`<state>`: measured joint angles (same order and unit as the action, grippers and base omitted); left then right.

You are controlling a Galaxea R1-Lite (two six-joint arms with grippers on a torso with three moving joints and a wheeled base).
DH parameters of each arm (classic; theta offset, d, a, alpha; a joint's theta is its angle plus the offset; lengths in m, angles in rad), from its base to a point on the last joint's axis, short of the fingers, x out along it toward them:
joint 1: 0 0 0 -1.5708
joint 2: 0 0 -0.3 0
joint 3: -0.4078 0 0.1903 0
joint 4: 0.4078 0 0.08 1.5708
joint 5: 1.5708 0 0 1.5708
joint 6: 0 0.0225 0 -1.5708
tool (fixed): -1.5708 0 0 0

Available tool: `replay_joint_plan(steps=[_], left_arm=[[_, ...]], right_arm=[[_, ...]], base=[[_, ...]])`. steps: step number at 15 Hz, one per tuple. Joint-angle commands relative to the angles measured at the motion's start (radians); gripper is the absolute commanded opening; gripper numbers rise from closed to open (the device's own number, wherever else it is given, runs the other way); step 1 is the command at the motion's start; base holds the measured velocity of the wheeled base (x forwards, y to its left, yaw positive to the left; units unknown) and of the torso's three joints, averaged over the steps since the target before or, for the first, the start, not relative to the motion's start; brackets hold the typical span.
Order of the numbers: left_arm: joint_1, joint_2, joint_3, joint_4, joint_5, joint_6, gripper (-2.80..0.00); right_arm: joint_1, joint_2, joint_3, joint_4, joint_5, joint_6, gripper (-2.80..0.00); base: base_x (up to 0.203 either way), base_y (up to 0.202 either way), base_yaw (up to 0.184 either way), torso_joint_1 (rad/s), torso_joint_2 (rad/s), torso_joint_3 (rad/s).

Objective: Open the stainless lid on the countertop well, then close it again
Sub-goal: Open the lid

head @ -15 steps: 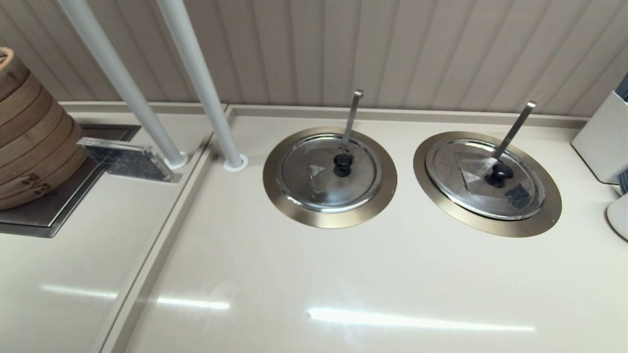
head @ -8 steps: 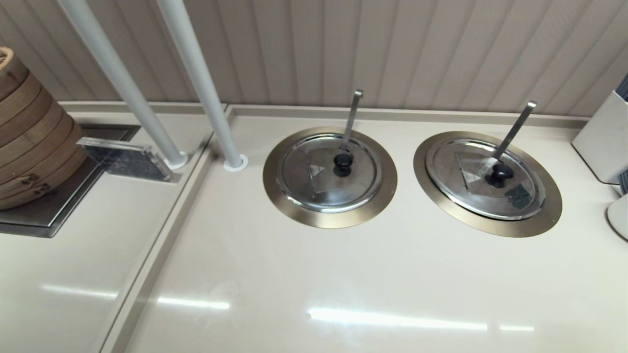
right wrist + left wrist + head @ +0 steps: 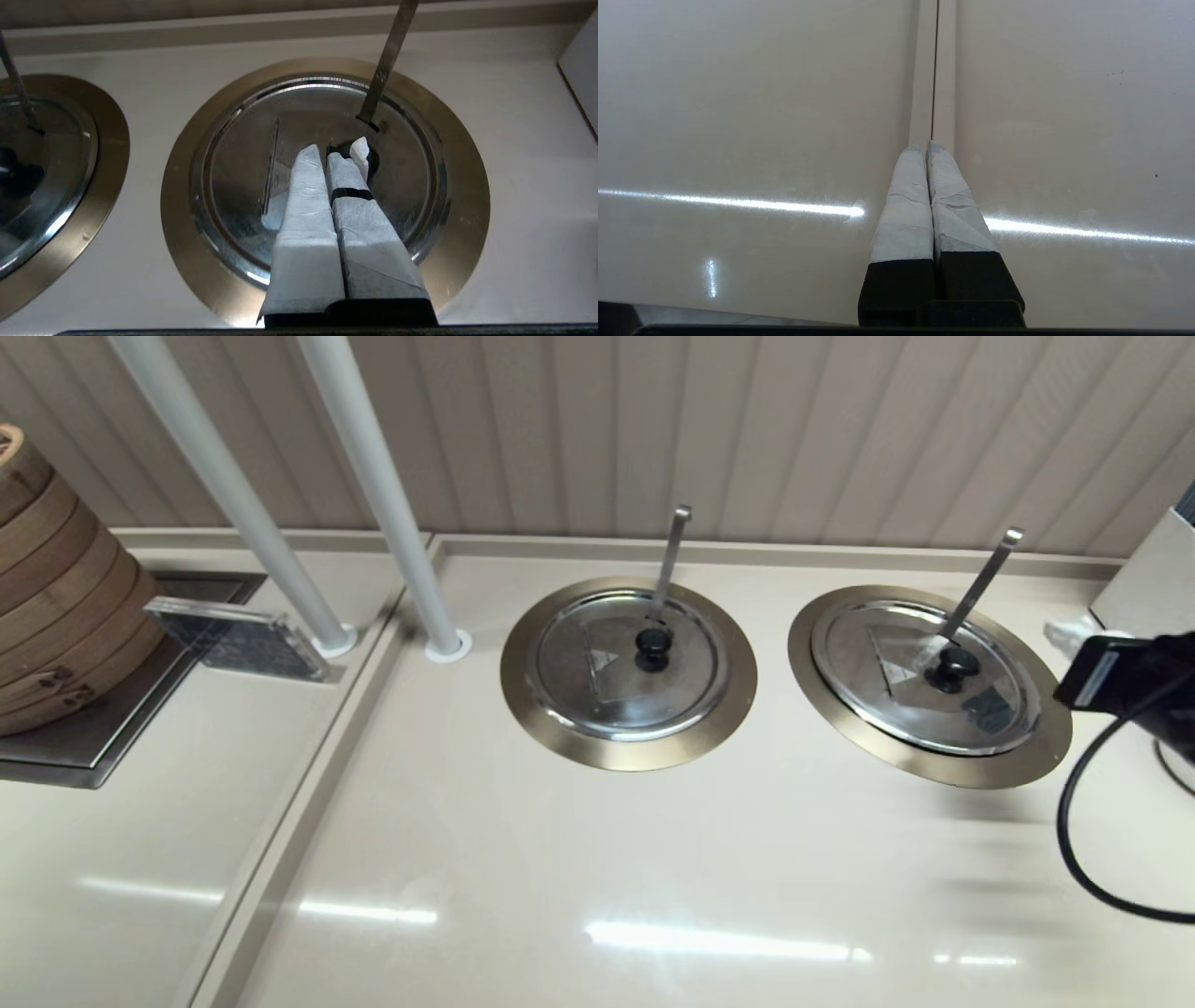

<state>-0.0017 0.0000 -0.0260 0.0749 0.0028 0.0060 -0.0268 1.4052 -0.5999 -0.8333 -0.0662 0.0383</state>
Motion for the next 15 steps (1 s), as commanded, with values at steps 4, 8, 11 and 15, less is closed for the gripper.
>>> replay_joint_plan(steps=[4,8,11,15], left_arm=[[0.0,0.0,0.0,0.0,0.0,0.0,-2.8],[0.0,0.0,0.0,0.0,0.0,0.0,-2.8],[0.0,0.0,0.0,0.0,0.0,0.0,-2.8],[0.0,0.0,0.0,0.0,0.0,0.0,-2.8]], right_arm=[[-0.006,0.22,-0.058,-0.065,-0.023,-0.005,0.0],[-0.01,0.39,-0.094,-0.193,-0.043,0.0,0.0],[-0.01,0.464,-0.149,-0.262,-0.093,0.005,0.0],[-0.031,0.544,-0.219,-0.395,-0.13,0.026,0.0]], base=[[0.0,0.0,0.0,0.0,0.0,0.0],[0.0,0.0,0.0,0.0,0.0,0.0],[0.0,0.0,0.0,0.0,0.0,0.0],[0.0,0.0,0.0,0.0,0.0,0.0]])
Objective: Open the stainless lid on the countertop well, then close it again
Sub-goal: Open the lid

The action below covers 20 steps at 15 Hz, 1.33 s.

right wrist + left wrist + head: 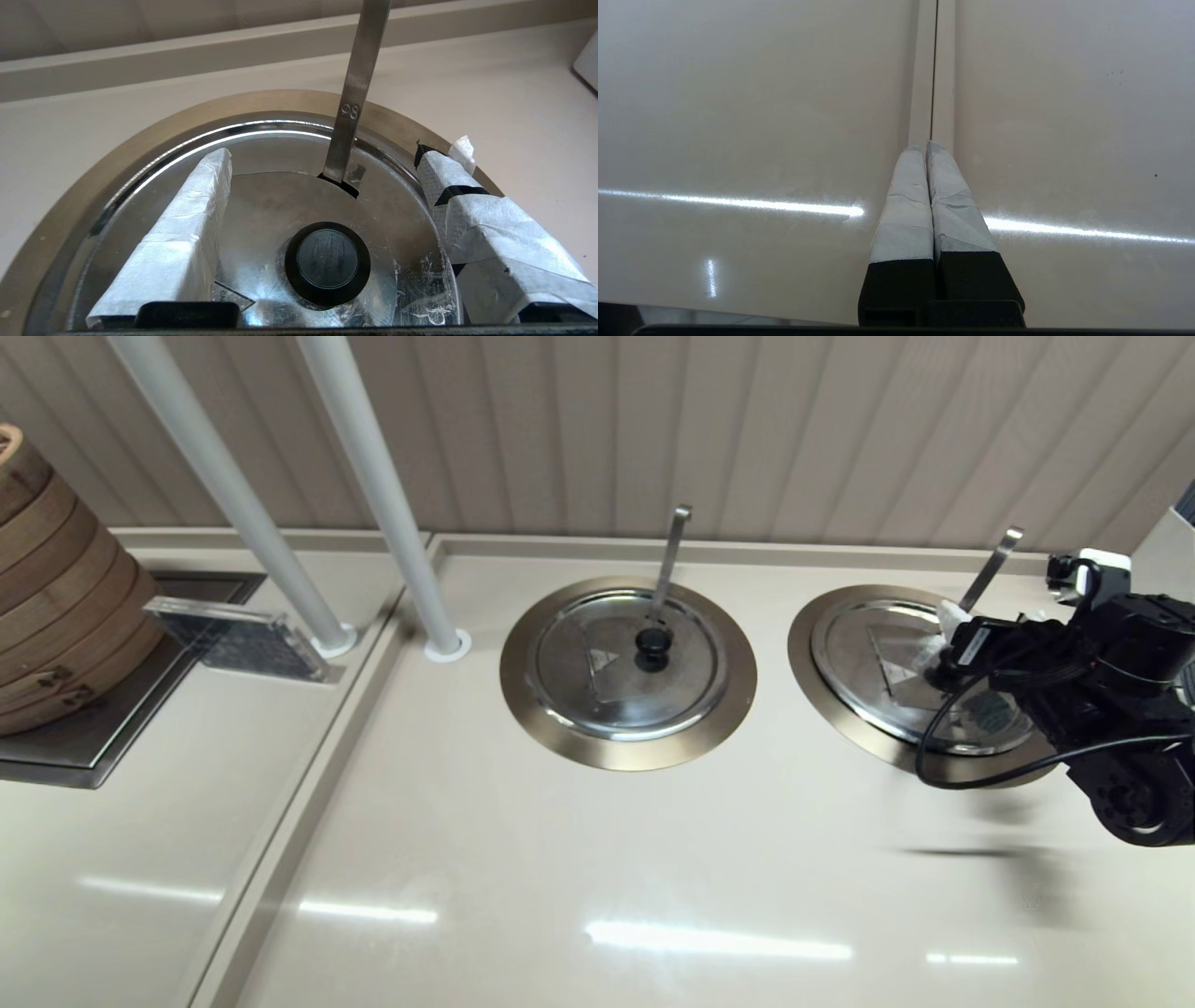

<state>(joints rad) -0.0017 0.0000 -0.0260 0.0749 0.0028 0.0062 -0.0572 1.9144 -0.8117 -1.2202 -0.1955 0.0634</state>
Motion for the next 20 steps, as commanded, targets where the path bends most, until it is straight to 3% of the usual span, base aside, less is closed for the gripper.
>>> replay_joint_plan(steps=[1,20], left_arm=[[0.0,0.0,0.0,0.0,0.0,0.0,-2.8],[0.0,0.0,0.0,0.0,0.0,0.0,-2.8]], right_arm=[[0.002,0.054,-0.011,-0.015,-0.003,0.001,0.0],[0.022,0.15,-0.03,-0.051,-0.001,0.01,0.0]], base=[[0.0,0.0,0.0,0.0,0.0,0.0],[0.0,0.0,0.0,0.0,0.0,0.0]])
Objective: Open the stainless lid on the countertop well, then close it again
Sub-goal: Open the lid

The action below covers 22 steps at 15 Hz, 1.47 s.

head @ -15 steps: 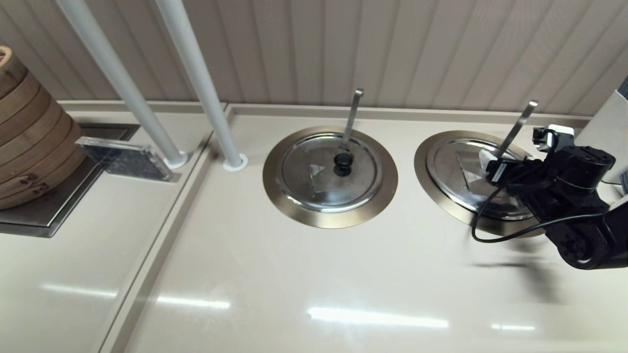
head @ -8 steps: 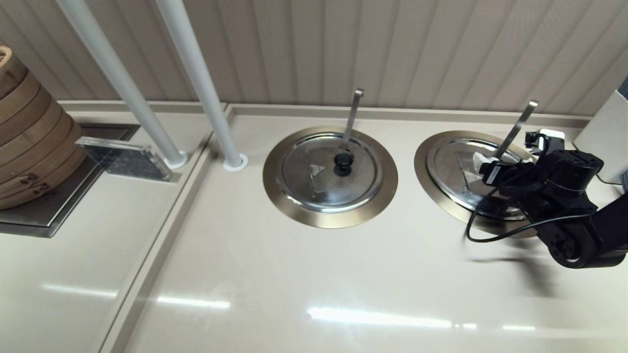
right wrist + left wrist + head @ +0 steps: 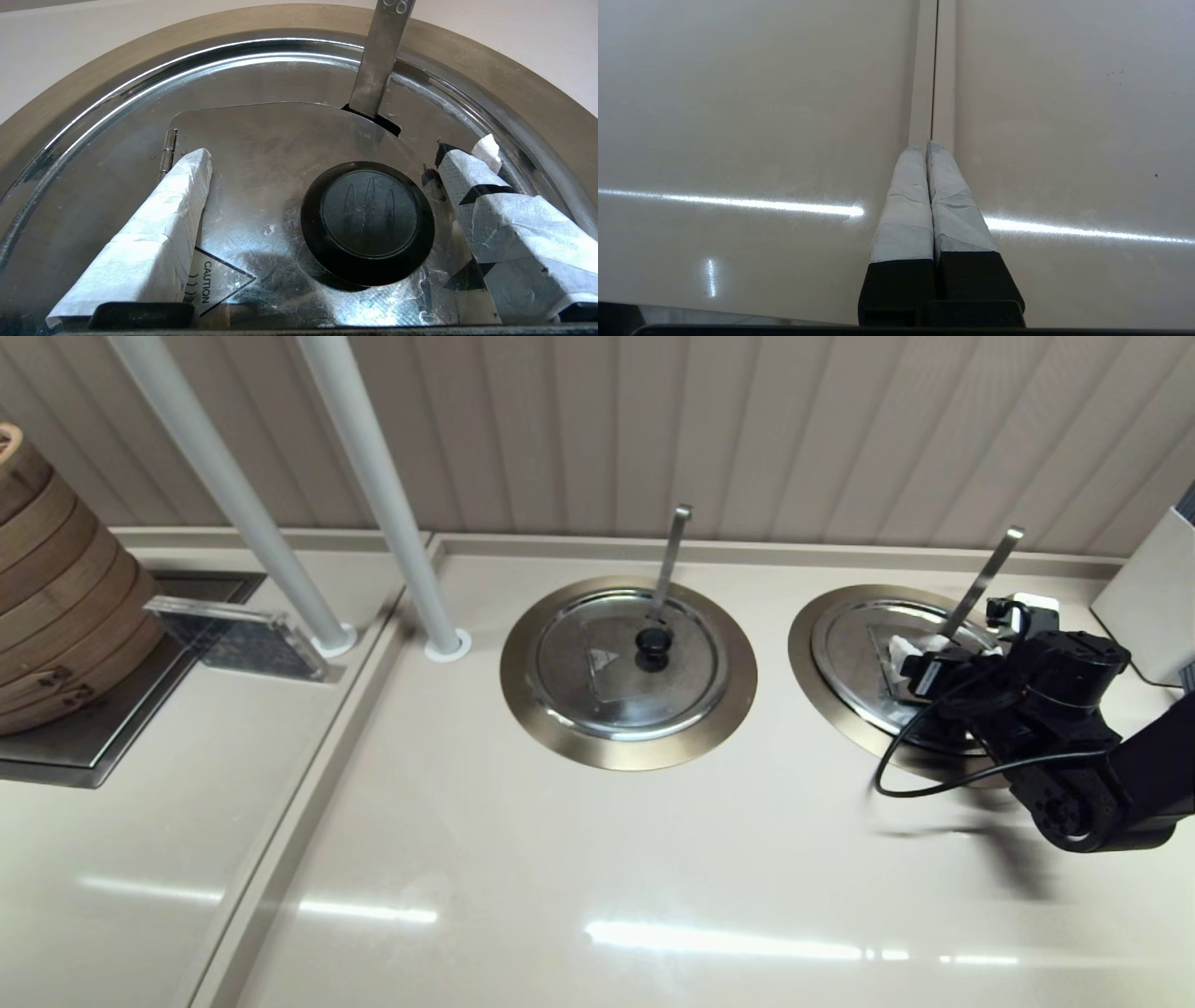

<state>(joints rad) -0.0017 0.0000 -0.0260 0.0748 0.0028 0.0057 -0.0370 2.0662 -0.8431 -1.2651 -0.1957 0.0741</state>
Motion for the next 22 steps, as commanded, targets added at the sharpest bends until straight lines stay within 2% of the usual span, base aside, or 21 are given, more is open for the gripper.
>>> replay_joint_plan(steps=[1,22], left_arm=[[0.0,0.0,0.0,0.0,0.0,0.0,-2.8],[0.0,0.0,0.0,0.0,0.0,0.0,-2.8]], right_arm=[[0.009,0.0,0.004,-0.007,-0.001,0.01,0.0],[0.017,-0.046,0.02,-0.003,-0.003,0.04,0.0]], base=[[0.0,0.0,0.0,0.0,0.0,0.0],[0.0,0.0,0.0,0.0,0.0,0.0]])
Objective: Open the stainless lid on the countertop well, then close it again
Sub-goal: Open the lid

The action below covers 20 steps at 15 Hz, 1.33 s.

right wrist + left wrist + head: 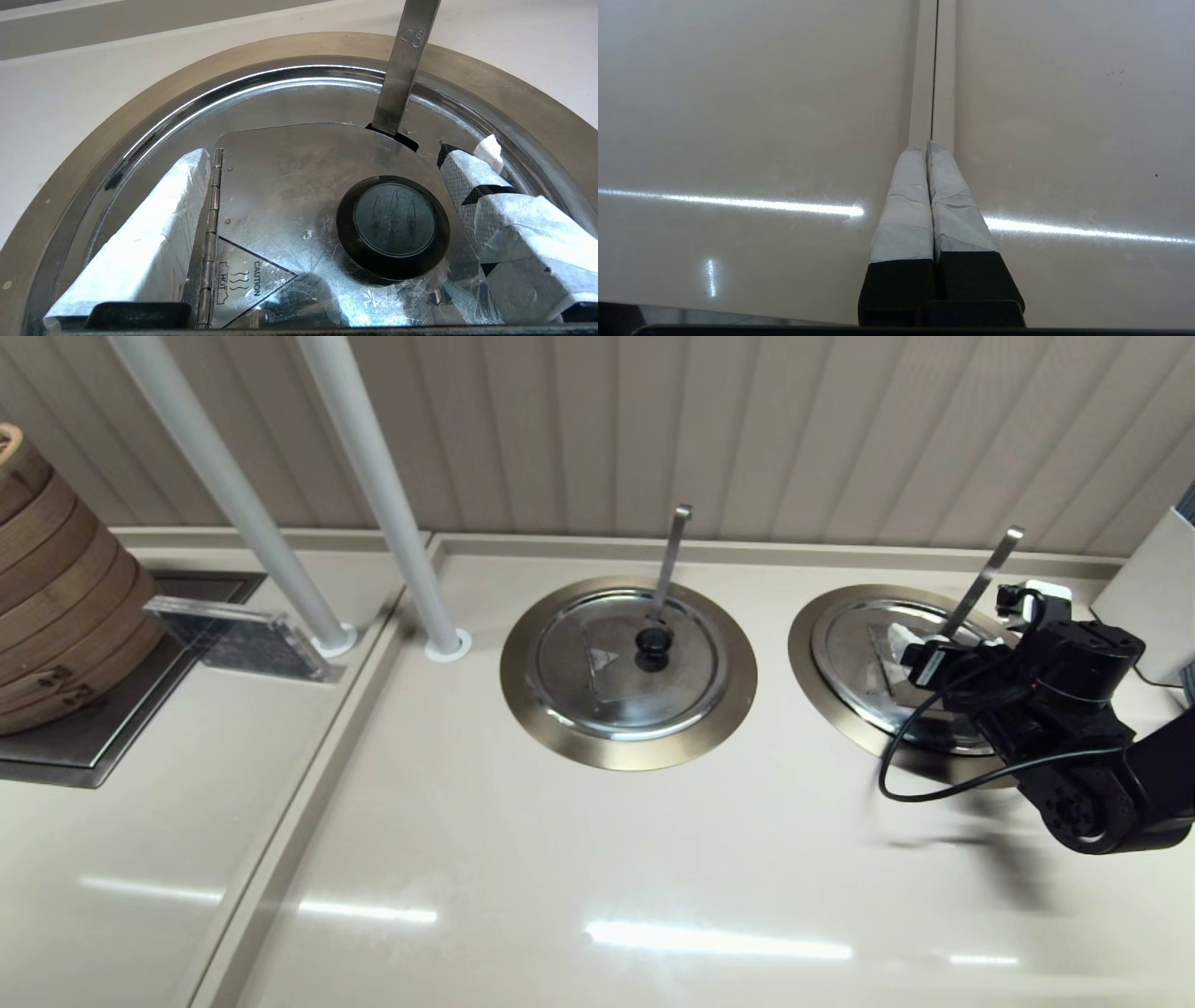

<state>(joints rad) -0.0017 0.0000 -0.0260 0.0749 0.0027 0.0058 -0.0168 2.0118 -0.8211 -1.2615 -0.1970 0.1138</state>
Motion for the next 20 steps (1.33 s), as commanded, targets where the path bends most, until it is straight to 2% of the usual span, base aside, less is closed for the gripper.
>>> replay_joint_plan(steps=[1,6,11,20], left_arm=[[0.0,0.0,0.0,0.0,0.0,0.0,-2.8],[0.0,0.0,0.0,0.0,0.0,0.0,-2.8],[0.0,0.0,0.0,0.0,0.0,0.0,-2.8],[0.0,0.0,0.0,0.0,0.0,0.0,-2.8]], right_arm=[[-0.007,0.02,-0.004,-0.007,-0.003,0.0,0.0],[-0.02,0.046,-0.01,-0.009,-0.005,-0.001,0.0],[0.027,0.062,-0.001,-0.01,-0.002,0.001,0.0],[0.026,0.03,-0.003,-0.012,-0.009,0.003,0.0]], base=[[0.0,0.0,0.0,0.0,0.0,0.0],[0.0,0.0,0.0,0.0,0.0,0.0],[0.0,0.0,0.0,0.0,0.0,0.0],[0.0,0.0,0.0,0.0,0.0,0.0]])
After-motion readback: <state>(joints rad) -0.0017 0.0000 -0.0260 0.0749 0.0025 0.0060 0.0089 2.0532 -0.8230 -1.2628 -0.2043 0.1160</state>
